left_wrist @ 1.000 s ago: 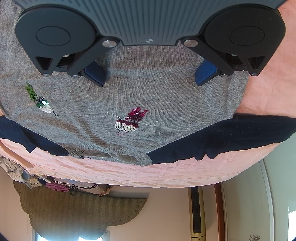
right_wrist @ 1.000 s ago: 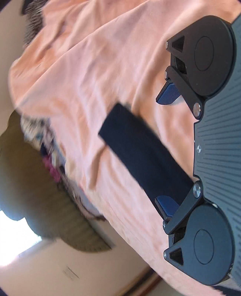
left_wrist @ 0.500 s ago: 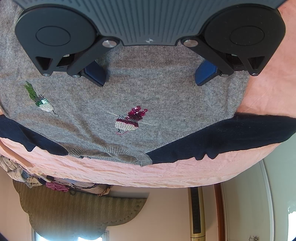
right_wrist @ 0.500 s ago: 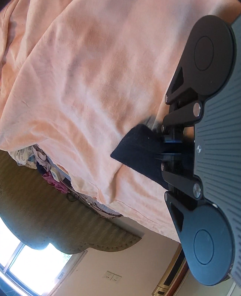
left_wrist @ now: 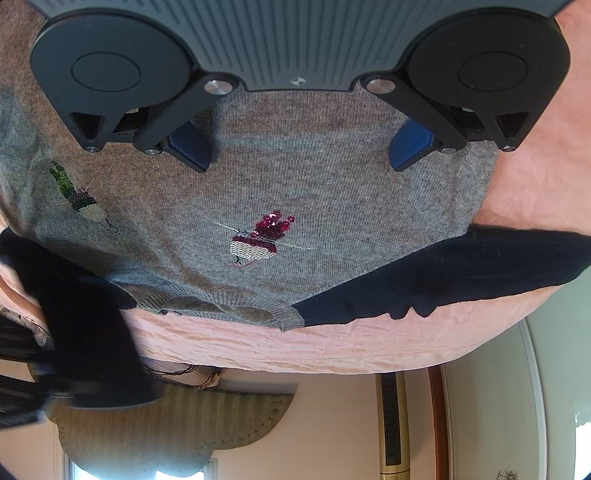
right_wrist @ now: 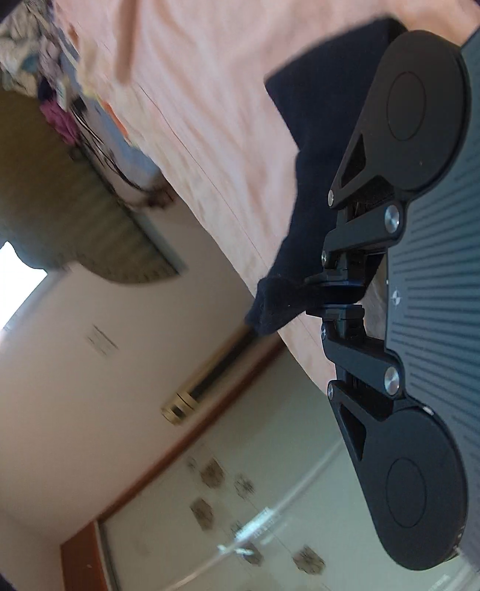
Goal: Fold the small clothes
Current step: 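Grasp the navy sleeve cuff with the right tool and fold it across the body, then lay the navy sleeve flat over the chest and open the right tool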
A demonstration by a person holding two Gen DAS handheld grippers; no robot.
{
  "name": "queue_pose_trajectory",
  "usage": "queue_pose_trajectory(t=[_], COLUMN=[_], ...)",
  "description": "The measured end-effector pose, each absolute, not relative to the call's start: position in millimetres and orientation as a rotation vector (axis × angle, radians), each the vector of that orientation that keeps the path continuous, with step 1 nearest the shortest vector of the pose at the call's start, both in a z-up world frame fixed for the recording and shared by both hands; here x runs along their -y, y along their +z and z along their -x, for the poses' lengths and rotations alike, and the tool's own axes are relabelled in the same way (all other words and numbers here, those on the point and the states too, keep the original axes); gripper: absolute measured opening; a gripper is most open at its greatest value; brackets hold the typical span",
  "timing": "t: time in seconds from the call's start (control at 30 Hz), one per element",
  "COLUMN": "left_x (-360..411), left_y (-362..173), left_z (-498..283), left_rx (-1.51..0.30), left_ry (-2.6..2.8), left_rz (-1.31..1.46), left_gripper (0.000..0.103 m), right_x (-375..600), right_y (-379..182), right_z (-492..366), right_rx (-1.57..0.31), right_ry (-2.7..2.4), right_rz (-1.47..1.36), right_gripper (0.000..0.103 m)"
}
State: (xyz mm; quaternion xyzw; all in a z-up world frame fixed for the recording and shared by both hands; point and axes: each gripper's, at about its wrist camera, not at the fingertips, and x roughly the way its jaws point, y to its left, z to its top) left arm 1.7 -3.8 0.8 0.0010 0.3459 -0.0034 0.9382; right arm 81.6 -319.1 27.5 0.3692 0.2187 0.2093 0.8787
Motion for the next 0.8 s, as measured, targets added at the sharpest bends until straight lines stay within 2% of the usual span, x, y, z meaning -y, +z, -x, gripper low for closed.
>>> queue_pose_trajectory(t=[0.1, 0.2, 0.3, 0.37, 0.47, 0.53, 0.6, 0.63, 0.67, 0.77, 0.8], left_x=[4, 3, -3, -13, -25, -20, -4, 5, 14, 38, 40], left_y=[1, 1, 8, 19, 28, 22, 21, 22, 23, 20, 22], left_z=[-2, -1, -3, -9, -38, -66, -85, -91, -97, -110, -110], left_rx=[-0.706, -0.707, -0.722, -0.732, -0.790, -0.870, -0.869, -0.859, -0.864, -0.858, -0.855], left_ry=[-0.009, -0.014, -0.033, -0.118, -0.242, -0.269, -0.259, -0.263, -0.271, -0.197, -0.177], left_rz=[-0.002, 0.002, 0.060, 0.193, 0.458, 0.541, 0.484, 0.441, 0.401, 0.212, 0.172], left_gripper=[0.103, 0.103, 0.103, 0.103, 0.103, 0.103, 0.103, 0.097, 0.074, 0.016, 0.012], right_x=[259, 238, 274, 305, 348, 374, 396, 405, 413, 423, 423], right_y=[13, 5, 5, 7, 9, 9, 8, 8, 8, 5, 4], right_z=[-89, -74, -43, -22, 0, 7, 11, 10, 13, 10, 9], right_rx=[-0.564, -0.632, -0.570, -0.536, -0.510, -0.508, -0.508, -0.508, -0.508, -0.511, -0.513], right_ry=[0.526, 0.556, 0.515, 0.466, 0.370, 0.317, 0.269, 0.247, 0.232, 0.224, 0.224], right_rz=[-0.757, -0.762, -0.796, -0.789, -0.754, -0.758, -0.769, -0.776, -0.784, -0.795, -0.792], right_gripper=[0.020, 0.035, 0.044, 0.048, 0.062, 0.065, 0.065, 0.065, 0.066, 0.073, 0.074])
